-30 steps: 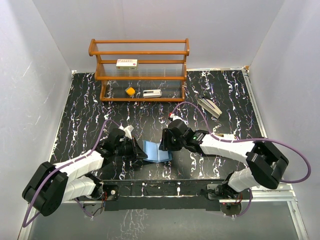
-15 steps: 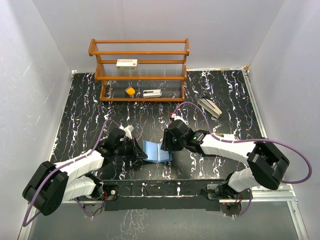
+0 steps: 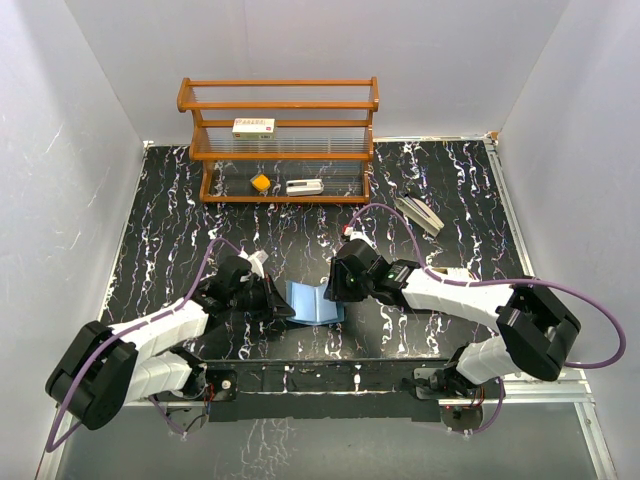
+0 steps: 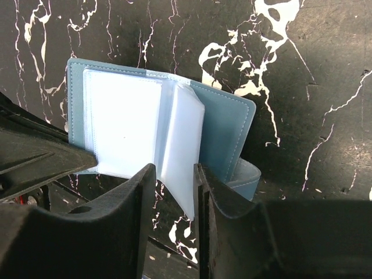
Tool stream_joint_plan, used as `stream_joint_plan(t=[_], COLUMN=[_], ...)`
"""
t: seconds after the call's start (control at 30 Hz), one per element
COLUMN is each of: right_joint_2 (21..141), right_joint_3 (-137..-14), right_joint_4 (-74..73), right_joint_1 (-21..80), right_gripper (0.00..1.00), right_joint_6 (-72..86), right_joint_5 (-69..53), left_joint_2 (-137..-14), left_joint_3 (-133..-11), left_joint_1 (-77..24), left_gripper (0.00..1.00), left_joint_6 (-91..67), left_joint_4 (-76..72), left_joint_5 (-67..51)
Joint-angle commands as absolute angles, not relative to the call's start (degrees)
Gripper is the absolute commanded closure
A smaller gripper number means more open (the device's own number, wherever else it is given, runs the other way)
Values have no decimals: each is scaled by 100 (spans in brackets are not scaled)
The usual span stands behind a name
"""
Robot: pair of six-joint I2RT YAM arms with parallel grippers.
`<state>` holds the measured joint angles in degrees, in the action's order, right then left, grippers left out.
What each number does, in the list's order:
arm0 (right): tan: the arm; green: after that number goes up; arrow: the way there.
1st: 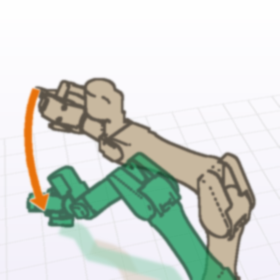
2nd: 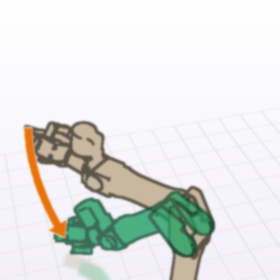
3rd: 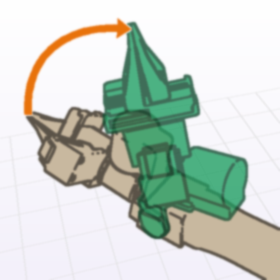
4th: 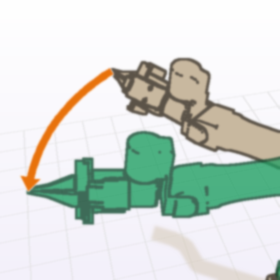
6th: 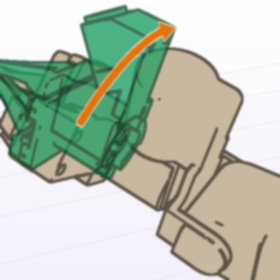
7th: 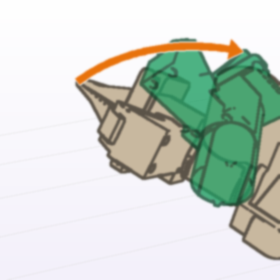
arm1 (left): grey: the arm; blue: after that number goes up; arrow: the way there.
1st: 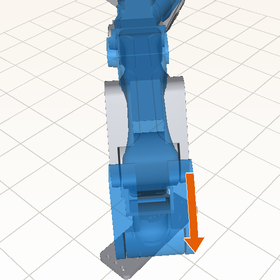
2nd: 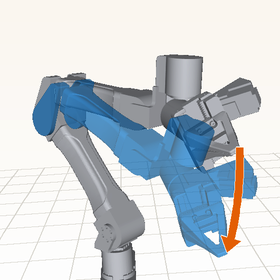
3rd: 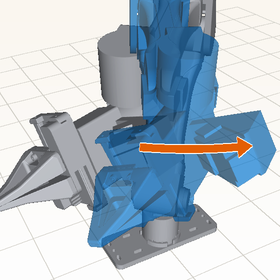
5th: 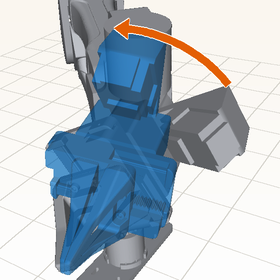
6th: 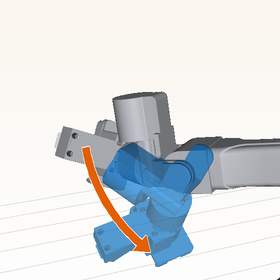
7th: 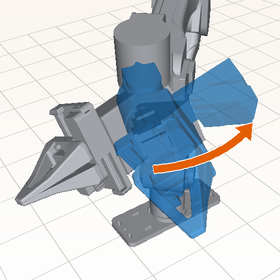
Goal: Put the credit cards into the card holder
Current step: Open the card holder at the center of the board.
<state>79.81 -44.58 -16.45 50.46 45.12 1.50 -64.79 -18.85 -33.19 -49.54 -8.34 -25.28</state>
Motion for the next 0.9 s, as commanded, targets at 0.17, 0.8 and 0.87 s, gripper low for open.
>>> stream_joint_plan(t=[0.17,0.8,0.87], right_joint_2=[7955,8325,8368], right_joint_3=[-4671,-4532,-4507], right_joint_4=[-1157,-352,-206], right_joint_1=[5021,5019,5027], right_gripper=[73,69,67], right_joint_6=[4517,4642,4665], right_joint_5=[-57,-718,-834], left_joint_2=[-6520,-6545,-6572], left_joint_3=[-2109,-2008,-1996], left_joint_1=[-3342,-3341,-3346], left_gripper=[100,100,100], left_joint_6=[-4922,-4979,-4992], left_joint_4=[-790,-865,-883], left_joint_5=[-2586,-2586,-2583])
